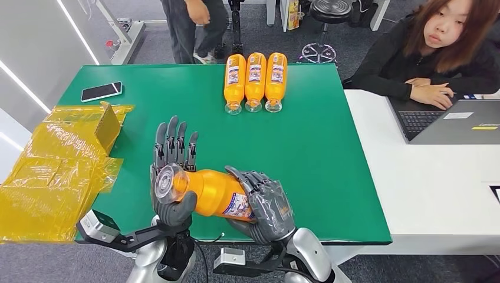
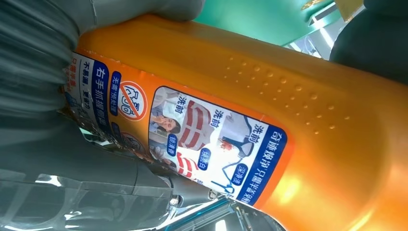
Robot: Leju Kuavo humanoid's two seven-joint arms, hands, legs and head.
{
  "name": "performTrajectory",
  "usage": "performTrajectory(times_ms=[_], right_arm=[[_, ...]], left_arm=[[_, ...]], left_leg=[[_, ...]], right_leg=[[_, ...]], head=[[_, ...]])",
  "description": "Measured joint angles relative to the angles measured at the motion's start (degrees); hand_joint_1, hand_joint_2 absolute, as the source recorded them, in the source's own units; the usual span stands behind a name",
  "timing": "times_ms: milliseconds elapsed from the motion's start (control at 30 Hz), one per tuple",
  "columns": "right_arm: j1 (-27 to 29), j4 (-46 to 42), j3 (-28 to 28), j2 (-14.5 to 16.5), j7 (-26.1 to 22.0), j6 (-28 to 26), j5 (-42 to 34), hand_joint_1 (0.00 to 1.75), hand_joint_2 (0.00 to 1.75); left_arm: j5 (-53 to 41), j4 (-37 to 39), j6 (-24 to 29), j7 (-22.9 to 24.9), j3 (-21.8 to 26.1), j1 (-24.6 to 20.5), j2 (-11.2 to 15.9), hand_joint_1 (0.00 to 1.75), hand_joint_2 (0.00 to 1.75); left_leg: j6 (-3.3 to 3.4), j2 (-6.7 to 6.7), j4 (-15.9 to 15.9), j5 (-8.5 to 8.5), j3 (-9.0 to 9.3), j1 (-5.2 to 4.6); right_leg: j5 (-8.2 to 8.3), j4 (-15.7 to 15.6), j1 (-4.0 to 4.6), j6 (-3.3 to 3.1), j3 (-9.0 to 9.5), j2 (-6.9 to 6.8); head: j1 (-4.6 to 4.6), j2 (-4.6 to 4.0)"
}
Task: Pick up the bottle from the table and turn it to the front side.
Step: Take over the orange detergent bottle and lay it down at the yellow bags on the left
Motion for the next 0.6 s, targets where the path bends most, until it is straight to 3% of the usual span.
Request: performTrajectory(times_ms=[67, 133, 600], right_arm=[[0.0, -0.02, 0.0, 0.1, 0.08, -0.03, 0.07, 1.75, 1.75], [0.01, -0.26, -0.02, 0.22, 0.39, -0.3, 0.46, 1.75, 1.75], [0.21, -5.31, -1.97, 1.44, 2.03, 2.49, 3.41, 1.75, 1.75]], left_arm=[[0.02, 0.0, -0.05, 0.0, 0.0, -0.07, 0.0, 1.4, 1.75], [-0.02, 0.0, -0.25, 0.0, -0.01, -0.2, -0.01, 1.63, 1.75], [-0.28, 0.0, -0.59, 0.06, -0.37, -1.66, -0.05, 1.72, 1.75]], left_leg=[[0.0, 0.0, 0.0, 0.0, 0.0, 0.0], [0.0, 0.0, 0.0, 0.0, 0.0, 0.0], [0.0, -0.01, 0.0, 0.0, -0.01, 0.0]], right_leg=[[0.0, 0.0, 0.0, 0.0, 0.0, 0.0], [0.0, 0.0, 0.0, 0.0, 0.0, 0.0], [0.0, 0.0, 0.0, 0.0, 0.0, -0.01]], head=[[0.01, 0.0], [0.01, 0.0], [0.0, 0.0]])
